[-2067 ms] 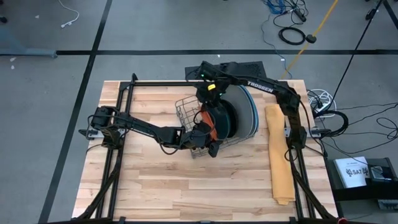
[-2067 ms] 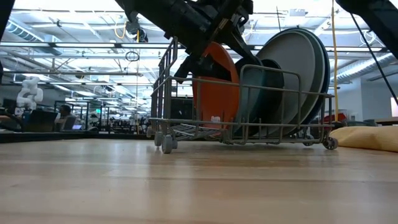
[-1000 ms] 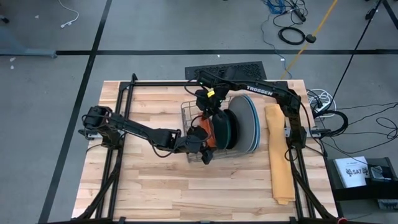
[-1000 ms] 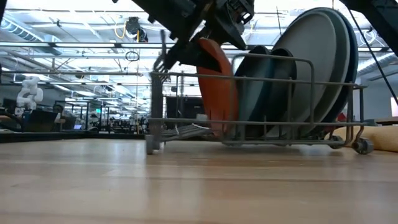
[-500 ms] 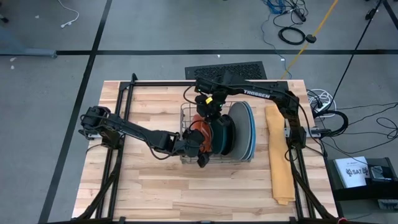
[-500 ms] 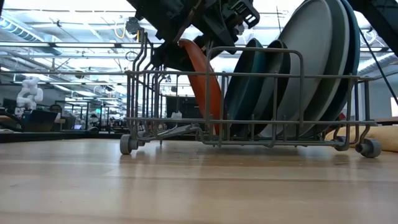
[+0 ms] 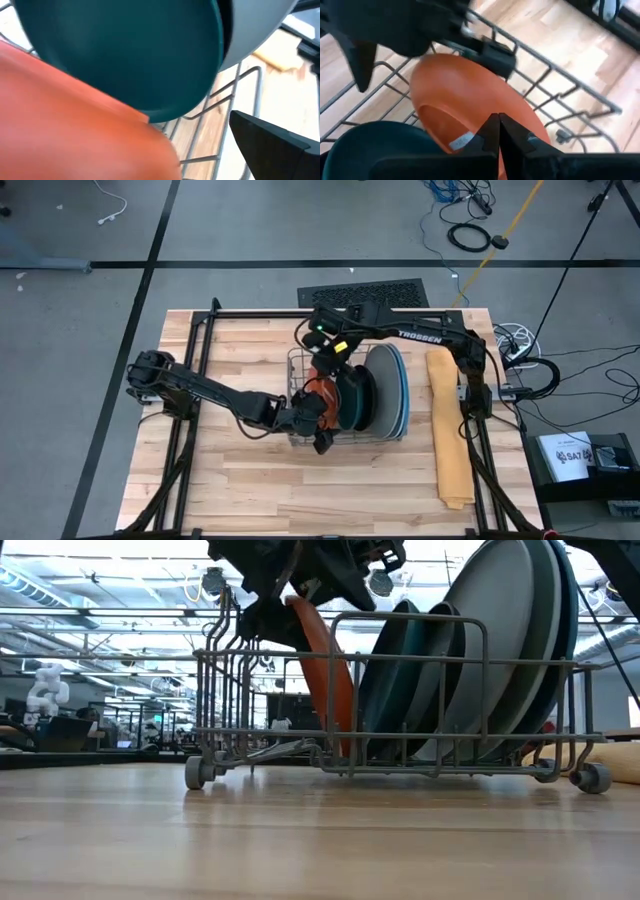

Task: Sort dishes
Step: Put the orange plate into the dish rack

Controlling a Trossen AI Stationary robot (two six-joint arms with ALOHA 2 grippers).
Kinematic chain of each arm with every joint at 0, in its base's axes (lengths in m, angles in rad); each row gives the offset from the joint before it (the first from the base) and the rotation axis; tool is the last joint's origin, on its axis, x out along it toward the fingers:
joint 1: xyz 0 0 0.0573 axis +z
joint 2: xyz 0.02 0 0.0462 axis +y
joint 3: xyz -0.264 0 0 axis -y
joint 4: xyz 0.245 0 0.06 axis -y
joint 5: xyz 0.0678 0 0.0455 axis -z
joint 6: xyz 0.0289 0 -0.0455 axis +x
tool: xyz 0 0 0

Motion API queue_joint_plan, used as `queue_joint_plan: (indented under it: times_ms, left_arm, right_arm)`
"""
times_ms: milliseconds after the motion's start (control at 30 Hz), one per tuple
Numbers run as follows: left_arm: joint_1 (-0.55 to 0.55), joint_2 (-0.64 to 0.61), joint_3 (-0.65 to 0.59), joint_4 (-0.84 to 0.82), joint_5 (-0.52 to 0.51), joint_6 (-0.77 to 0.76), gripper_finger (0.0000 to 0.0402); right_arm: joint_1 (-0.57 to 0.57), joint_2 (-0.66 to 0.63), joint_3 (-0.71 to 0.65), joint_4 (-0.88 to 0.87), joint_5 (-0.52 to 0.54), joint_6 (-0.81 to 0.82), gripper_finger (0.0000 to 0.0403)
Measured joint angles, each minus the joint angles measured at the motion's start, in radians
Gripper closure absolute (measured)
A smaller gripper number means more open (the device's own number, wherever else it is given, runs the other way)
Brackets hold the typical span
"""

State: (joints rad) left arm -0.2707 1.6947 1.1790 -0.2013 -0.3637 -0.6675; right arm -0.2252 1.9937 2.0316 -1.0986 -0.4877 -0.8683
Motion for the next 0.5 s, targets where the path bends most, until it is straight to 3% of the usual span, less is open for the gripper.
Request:
queue_joint_plan:
  times_ms: [500]
  left_arm:
    - [-0.037,-0.086,0.000,-0.193,-0.006,-0.003,0.0024]
  right_arm:
    - [0.031,0.005,0.000,-0.007,0.020,0.014,0.0403]
